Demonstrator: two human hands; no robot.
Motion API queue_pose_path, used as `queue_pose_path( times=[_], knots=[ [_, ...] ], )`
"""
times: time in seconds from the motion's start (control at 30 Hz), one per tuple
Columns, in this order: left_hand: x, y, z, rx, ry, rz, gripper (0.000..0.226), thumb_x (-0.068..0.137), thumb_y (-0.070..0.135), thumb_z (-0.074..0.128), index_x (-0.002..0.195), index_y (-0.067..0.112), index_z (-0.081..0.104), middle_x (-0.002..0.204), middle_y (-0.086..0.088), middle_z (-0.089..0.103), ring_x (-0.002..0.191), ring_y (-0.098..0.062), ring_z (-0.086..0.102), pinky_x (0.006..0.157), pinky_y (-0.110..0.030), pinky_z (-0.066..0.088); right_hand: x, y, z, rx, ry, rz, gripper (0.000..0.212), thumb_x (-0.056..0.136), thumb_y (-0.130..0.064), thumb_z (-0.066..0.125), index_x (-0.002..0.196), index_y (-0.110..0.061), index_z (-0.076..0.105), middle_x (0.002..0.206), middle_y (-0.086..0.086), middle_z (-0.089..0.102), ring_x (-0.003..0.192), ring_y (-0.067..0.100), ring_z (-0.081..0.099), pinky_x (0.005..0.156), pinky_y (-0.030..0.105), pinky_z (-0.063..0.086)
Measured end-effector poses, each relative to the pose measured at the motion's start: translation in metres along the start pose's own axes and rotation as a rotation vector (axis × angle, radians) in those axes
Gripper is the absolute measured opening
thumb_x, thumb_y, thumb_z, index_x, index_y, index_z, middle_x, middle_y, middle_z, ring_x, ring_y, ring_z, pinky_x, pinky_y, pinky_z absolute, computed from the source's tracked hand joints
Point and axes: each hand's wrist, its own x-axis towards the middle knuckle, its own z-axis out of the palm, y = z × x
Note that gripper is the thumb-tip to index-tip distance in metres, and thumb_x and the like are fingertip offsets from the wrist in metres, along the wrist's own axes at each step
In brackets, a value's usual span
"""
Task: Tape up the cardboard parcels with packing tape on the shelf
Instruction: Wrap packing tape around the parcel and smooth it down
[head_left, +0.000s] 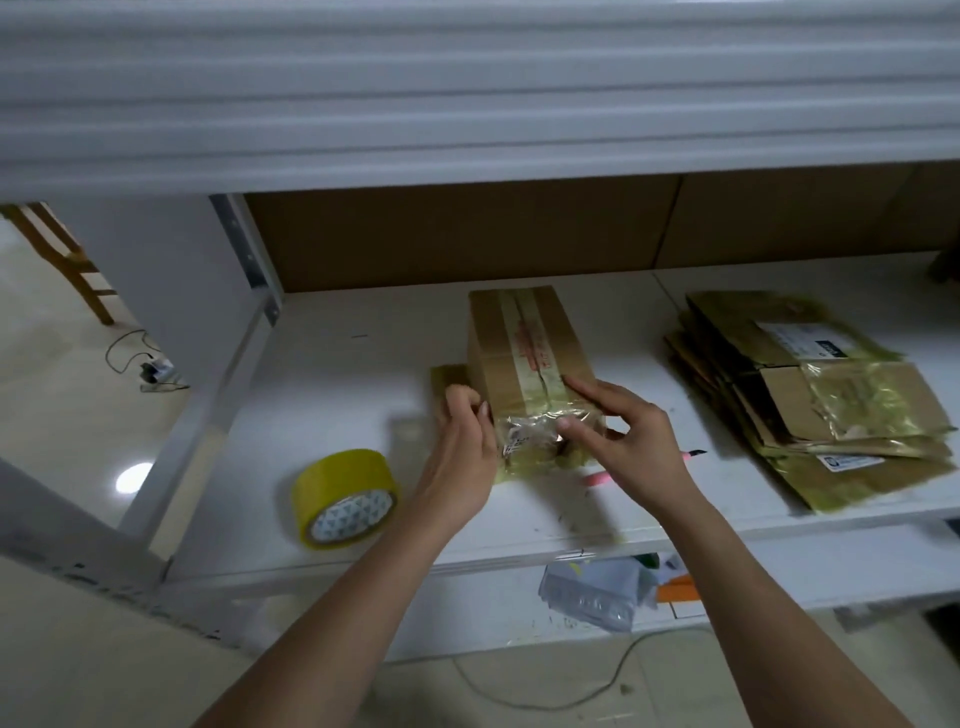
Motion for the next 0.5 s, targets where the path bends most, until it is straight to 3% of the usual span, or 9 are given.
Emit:
queue_pose_path(
  times=[0.1,0.17,0.23,0.3,0.4,0.43,0.5],
  knots=[
    [0.001,0.007,-0.007,0.105,0.115,0.102,0.044,0.101,0.012,0.042,0.14,0.027,0.028,0.132,-0.004,0.028,0.092,-0.025,0.059,0.073,-0.044,0.057,0.003,0.003,0.0,-0.041,-0.01,-0.041,0.062,0.068,-0.04,0.08,0.127,-0.023,0.065,0.12,-0.013,0.064,0.113,-0.001,0.058,0.094,0.038,0.055],
    [0.002,0.005,-0.014,0.064,0.101,0.269,0.062,0.088,-0.004,0.046,0.136,0.036,0.043,0.137,0.003,0.027,0.11,-0.013,0.051,0.087,-0.036,0.056,0.005,0.006,-0.001,-0.058,-0.018,-0.063,0.064,0.067,-0.043,0.081,0.126,-0.023,0.065,0.12,-0.012,0.064,0.113,0.0,0.059,0.094,0.038,0.055],
    [0.001,0.006,-0.016,-0.06,0.024,0.344,0.057,0.08,0.001,0.046,0.124,0.034,0.061,0.145,0.004,0.03,0.124,-0.012,0.046,0.101,-0.02,0.044,0.006,0.009,-0.002,-0.084,-0.024,-0.084,0.069,0.065,-0.05,0.079,0.126,-0.024,0.065,0.125,-0.006,0.063,0.118,0.004,0.058,0.095,0.04,0.054],
    [-0.003,0.009,-0.017,-0.074,-0.019,0.354,0.04,0.084,0.018,0.051,0.119,0.029,0.068,0.147,0.008,0.037,0.114,-0.013,0.053,0.094,-0.008,0.038,0.008,0.012,-0.002,-0.109,-0.02,-0.1,0.071,0.064,-0.053,0.079,0.127,-0.023,0.065,0.133,0.0,0.06,0.126,0.012,0.054,0.095,0.043,0.054],
    [-0.003,0.008,-0.012,-0.012,-0.023,0.321,0.038,0.088,0.044,0.067,0.124,0.031,0.067,0.152,0.009,0.04,0.131,-0.003,0.045,0.102,-0.005,0.031,0.012,0.015,-0.002,-0.164,0.002,-0.142,0.064,0.067,-0.038,0.084,0.126,-0.02,0.065,0.138,0.006,0.056,0.13,0.016,0.051,0.097,0.044,0.053],
    [-0.003,0.008,-0.012,-0.015,-0.016,0.324,0.041,0.086,0.044,0.069,0.124,0.032,0.066,0.153,0.008,0.04,0.133,-0.002,0.043,0.104,-0.006,0.031,0.012,0.015,-0.002,-0.185,0.013,-0.157,0.062,0.068,-0.034,0.085,0.125,-0.019,0.066,0.139,0.008,0.055,0.129,0.017,0.052,0.098,0.043,0.052],
    [-0.002,0.007,-0.01,-0.01,0.018,0.351,0.039,0.084,0.034,0.073,0.123,0.032,0.066,0.151,0.006,0.042,0.12,-0.002,0.055,0.097,-0.009,0.042,0.013,0.019,0.0,-0.228,0.042,-0.198,0.058,0.069,-0.03,0.085,0.123,-0.016,0.068,0.139,0.011,0.055,0.125,0.02,0.056,0.096,0.043,0.053]
  ],
)
